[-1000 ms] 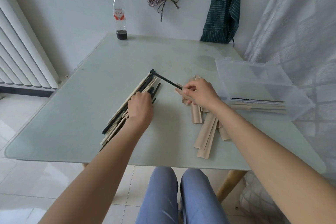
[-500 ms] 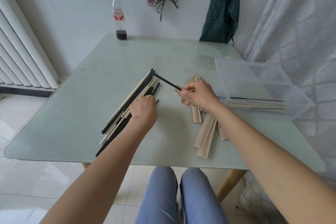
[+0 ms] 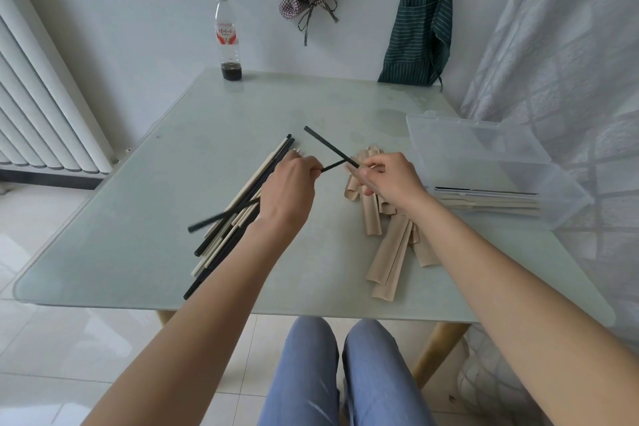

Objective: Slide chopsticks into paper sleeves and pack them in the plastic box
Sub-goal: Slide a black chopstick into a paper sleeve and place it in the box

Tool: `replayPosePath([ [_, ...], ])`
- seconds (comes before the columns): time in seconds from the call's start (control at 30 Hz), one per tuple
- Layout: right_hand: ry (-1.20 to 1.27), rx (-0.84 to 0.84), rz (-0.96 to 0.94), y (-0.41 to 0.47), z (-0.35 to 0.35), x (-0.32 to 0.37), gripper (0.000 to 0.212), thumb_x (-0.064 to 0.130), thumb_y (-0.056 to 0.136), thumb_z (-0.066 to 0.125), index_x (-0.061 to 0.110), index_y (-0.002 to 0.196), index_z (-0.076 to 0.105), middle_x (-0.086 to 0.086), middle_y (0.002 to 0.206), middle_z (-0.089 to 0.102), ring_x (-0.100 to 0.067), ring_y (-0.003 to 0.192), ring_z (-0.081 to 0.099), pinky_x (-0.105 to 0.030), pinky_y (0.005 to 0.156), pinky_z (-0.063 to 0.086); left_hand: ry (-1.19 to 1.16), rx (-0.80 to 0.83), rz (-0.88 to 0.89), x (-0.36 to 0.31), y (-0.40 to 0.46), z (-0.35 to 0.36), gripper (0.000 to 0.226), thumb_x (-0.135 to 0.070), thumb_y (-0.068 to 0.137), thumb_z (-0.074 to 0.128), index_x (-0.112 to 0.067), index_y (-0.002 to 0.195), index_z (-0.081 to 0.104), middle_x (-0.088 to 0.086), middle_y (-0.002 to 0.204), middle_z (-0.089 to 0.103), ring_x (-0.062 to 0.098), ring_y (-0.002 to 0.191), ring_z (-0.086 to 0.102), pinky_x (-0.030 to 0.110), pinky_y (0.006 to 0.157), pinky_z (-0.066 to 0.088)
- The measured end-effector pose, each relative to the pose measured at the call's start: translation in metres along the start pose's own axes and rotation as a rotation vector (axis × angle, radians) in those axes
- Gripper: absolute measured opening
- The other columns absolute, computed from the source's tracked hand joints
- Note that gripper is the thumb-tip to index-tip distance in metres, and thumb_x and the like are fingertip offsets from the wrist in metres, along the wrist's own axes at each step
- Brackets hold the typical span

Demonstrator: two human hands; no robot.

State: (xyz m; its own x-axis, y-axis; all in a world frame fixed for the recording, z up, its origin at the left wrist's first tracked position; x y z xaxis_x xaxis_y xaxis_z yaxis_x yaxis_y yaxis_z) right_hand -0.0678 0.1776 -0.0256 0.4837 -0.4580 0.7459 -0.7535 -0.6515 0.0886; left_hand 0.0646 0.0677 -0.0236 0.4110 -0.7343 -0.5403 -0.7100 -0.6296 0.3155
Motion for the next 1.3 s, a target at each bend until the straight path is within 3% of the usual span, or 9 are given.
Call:
replayPosePath([
  [0.37, 0.034, 0.109, -0.069, -0.001, 0.000, 0.002, 0.016, 0.007, 0.089, 0.058, 0.003, 0.099, 0.071, -0.015, 0.098, 0.069, -0.027, 0.096, 0.064, -0.039, 0.095, 0.047, 0.177, -0.015, 0.154, -0.003, 0.004, -0.005, 0.024, -0.016, 0.098, 0.046, -0.021, 0.109, 0.066, 0.003, 0.106, 0.052, 0.024, 0.099, 0.052, 0.026, 0.076, 0.026],
  [0.43, 0.029, 0.143, -0.085, -0.003, -0.001, 0.005, 0.018, 0.005, 0.090, 0.057, 0.002, 0.102, 0.070, -0.013, 0.095, 0.068, -0.022, 0.091, 0.063, -0.026, 0.090, 0.047, 0.208, -0.006, 0.200, -0.004, 0.005, -0.005, 0.023, -0.016, 0.098, 0.047, -0.022, 0.108, 0.066, 0.002, 0.107, 0.052, 0.022, 0.102, 0.051, 0.027, 0.077, 0.026],
  [0.5, 0.024, 0.190, -0.095, -0.008, -0.002, 0.010, 0.020, 0.005, 0.091, 0.056, 0.002, 0.105, 0.069, -0.007, 0.088, 0.066, -0.008, 0.075, 0.058, -0.008, 0.071, 0.042, 0.236, 0.007, 0.262, -0.006, 0.005, -0.004, 0.022, -0.016, 0.098, 0.048, -0.023, 0.109, 0.066, 0.001, 0.108, 0.052, 0.021, 0.103, 0.050, 0.028, 0.080, 0.027],
  [0.57, 0.068, 0.219, -0.095, -0.011, -0.002, 0.012, 0.019, 0.005, 0.090, 0.057, 0.001, 0.104, 0.069, -0.009, 0.085, 0.066, -0.003, 0.068, 0.056, -0.001, 0.060, 0.039, 0.249, 0.010, 0.312, -0.008, 0.004, -0.004, 0.020, -0.019, 0.097, 0.049, -0.022, 0.110, 0.064, 0.001, 0.108, 0.053, 0.022, 0.103, 0.049, 0.029, 0.084, 0.028],
  [0.7, 0.099, 0.235, -0.101, -0.012, -0.005, 0.013, 0.018, 0.006, 0.091, 0.056, -0.005, 0.097, 0.069, -0.011, 0.076, 0.065, 0.003, 0.055, 0.056, -0.002, 0.053, 0.037, 0.190, -0.003, 0.337, -0.010, 0.004, -0.007, 0.016, -0.018, 0.092, 0.057, -0.014, 0.107, 0.054, 0.002, 0.103, 0.054, 0.023, 0.097, 0.051, 0.031, 0.084, 0.030],
  [0.97, 0.150, 0.233, -0.063, -0.007, -0.014, 0.009, 0.015, 0.002, 0.091, 0.057, -0.003, 0.098, 0.069, -0.006, 0.072, 0.065, 0.005, 0.050, 0.056, -0.011, 0.061, 0.044, 0.253, -0.169, 0.418, 0.000, 0.006, -0.008, 0.021, 0.007, 0.082, 0.058, -0.013, 0.090, 0.057, 0.004, 0.090, 0.053, 0.026, 0.078, 0.052, 0.028, 0.077, 0.030],
  [1.1, 0.278, 0.242, -0.037, -0.014, -0.011, 0.016, 0.014, 0.004, 0.090, 0.059, -0.002, 0.096, 0.069, 0.002, 0.062, 0.065, 0.000, 0.049, 0.058, -0.007, 0.049, 0.040, 0.293, -0.206, 0.510, -0.009, 0.004, -0.004, 0.036, 0.012, 0.066, 0.071, -0.015, 0.085, 0.057, 0.001, 0.082, 0.054, 0.024, 0.069, 0.053, 0.031, 0.072, 0.037],
  [1.2, 0.314, 0.225, -0.028, -0.014, -0.012, 0.019, 0.016, 0.006, 0.089, 0.060, -0.005, 0.097, 0.068, 0.001, 0.063, 0.065, -0.001, 0.048, 0.057, -0.007, 0.048, 0.040, 0.354, -0.275, 0.500, -0.011, 0.003, -0.003, 0.040, 0.006, 0.061, 0.077, -0.018, 0.088, 0.058, -0.001, 0.083, 0.055, 0.022, 0.073, 0.056, 0.028, 0.077, 0.033],
  [1.3, 0.277, 0.201, -0.015, -0.012, -0.018, 0.012, 0.018, 0.005, 0.089, 0.060, -0.005, 0.101, 0.068, 0.000, 0.067, 0.065, 0.002, 0.047, 0.057, -0.007, 0.053, 0.043, 0.402, -0.365, 0.412, -0.001, 0.003, -0.009, 0.029, -0.006, 0.070, 0.076, -0.017, 0.092, 0.061, 0.002, 0.091, 0.059, 0.027, 0.089, 0.059, 0.039, 0.086, 0.040],
])
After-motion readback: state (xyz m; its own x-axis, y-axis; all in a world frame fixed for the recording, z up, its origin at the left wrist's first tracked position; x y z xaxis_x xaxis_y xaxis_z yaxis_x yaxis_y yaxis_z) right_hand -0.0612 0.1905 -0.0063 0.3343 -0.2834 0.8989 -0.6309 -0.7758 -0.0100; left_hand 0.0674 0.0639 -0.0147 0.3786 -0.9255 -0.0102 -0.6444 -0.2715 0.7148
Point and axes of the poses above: each hand's wrist, its own y-axis towards the middle knuckle, its own z-axis out of the palm, x = y × z, the point moved 3 cm from there along y, towards the middle knuckle
